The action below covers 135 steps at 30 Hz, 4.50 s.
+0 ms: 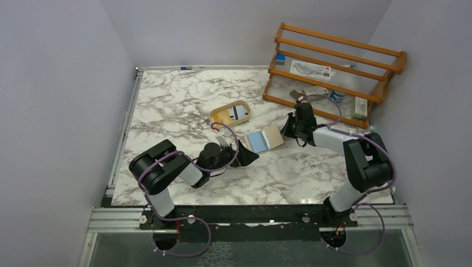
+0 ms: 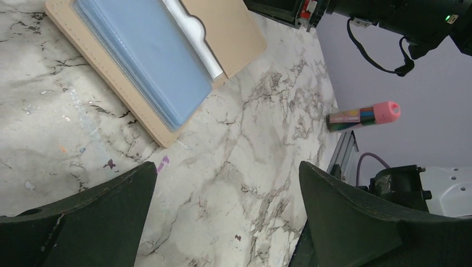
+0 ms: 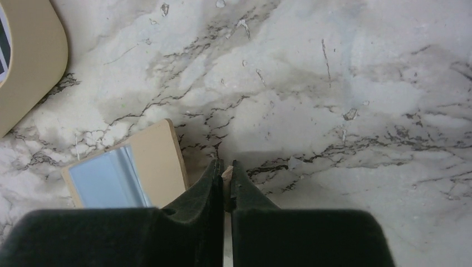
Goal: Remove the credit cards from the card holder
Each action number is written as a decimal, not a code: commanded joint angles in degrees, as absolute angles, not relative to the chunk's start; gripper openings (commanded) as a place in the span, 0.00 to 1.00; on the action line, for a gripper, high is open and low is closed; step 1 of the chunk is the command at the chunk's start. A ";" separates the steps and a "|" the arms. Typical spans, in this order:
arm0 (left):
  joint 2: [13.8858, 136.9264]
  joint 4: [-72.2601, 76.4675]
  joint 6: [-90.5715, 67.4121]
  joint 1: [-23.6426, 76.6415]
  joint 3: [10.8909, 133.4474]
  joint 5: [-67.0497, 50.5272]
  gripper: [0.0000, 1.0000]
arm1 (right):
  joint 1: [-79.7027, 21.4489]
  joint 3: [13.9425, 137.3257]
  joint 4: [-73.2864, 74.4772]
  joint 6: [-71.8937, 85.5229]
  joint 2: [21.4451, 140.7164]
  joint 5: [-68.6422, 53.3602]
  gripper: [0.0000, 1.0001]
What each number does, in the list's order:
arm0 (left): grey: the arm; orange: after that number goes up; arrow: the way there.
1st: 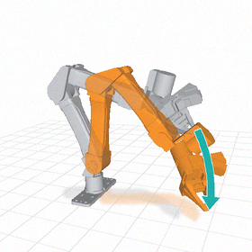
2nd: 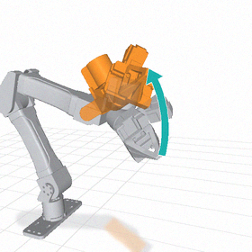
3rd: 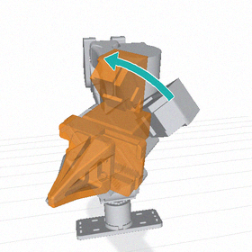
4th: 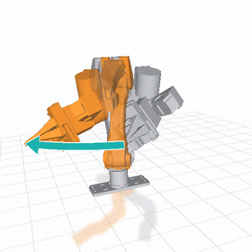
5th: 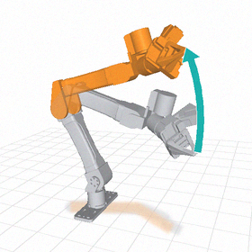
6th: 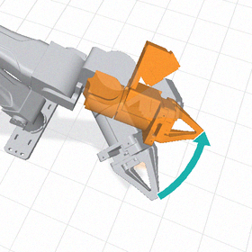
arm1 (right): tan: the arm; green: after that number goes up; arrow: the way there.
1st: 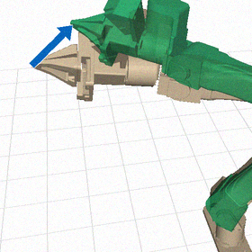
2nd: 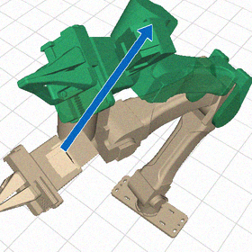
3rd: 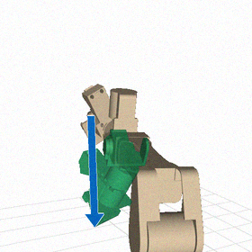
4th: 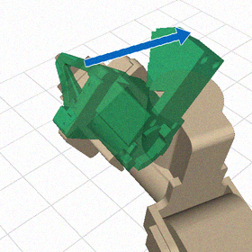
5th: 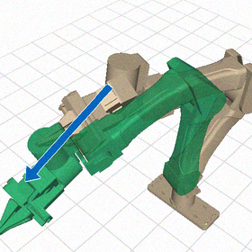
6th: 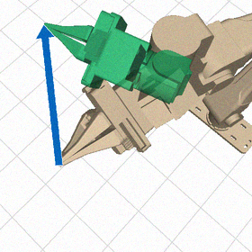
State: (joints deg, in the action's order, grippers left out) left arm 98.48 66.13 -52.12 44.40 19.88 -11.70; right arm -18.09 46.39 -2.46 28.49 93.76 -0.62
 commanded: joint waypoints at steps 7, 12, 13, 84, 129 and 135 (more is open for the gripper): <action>96.79 58.74 -48.96 44.43 21.81 -4.46 0.98 | -17.36 36.10 -13.26 29.75 85.23 -7.27 0.95; 98.90 57.66 -48.17 41.85 24.34 -5.14 0.98 | -17.36 31.46 -19.91 31.23 81.73 -12.99 0.96; 99.14 57.66 -48.23 41.07 24.49 -4.88 0.98 | -17.34 30.53 -21.21 31.62 81.23 -13.73 0.96; 105.79 74.72 -49.65 27.63 19.69 -20.80 0.98 | -13.47 29.80 -56.65 49.96 107.13 -52.29 0.01; 109.97 56.34 -48.78 34.97 24.93 -10.59 0.92 | -13.49 32.32 -55.20 49.15 108.87 -54.62 0.01; 106.51 56.71 -50.08 35.68 24.95 -12.52 0.92 | -13.45 32.19 -55.15 48.97 109.13 -54.73 0.01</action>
